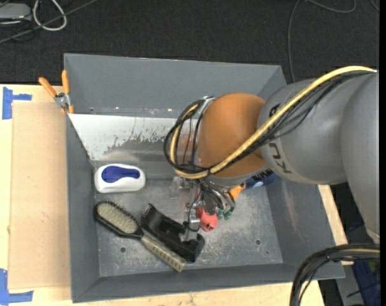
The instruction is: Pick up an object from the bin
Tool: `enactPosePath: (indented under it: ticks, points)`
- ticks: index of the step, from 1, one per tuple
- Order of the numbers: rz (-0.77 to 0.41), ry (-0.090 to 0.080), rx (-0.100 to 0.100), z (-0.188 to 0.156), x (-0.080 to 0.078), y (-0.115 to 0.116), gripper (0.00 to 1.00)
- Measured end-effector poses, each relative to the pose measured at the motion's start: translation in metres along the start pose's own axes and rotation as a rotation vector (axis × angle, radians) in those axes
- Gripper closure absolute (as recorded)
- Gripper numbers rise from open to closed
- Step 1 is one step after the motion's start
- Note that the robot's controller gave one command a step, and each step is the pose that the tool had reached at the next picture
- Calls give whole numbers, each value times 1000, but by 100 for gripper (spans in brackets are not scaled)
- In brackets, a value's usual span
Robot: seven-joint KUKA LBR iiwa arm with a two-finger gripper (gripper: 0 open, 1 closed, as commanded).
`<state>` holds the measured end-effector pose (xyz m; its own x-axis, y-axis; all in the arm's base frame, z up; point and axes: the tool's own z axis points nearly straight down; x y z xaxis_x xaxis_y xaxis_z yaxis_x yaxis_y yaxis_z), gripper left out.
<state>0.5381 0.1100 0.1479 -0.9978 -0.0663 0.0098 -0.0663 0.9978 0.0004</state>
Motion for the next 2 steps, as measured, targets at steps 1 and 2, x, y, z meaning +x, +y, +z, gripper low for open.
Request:
enactPosePath:
  ticks: [1,2]
  points:
    - [21,-11,-2,22,10,1,0]
    - [4,3,0,-7,13,-2,0]
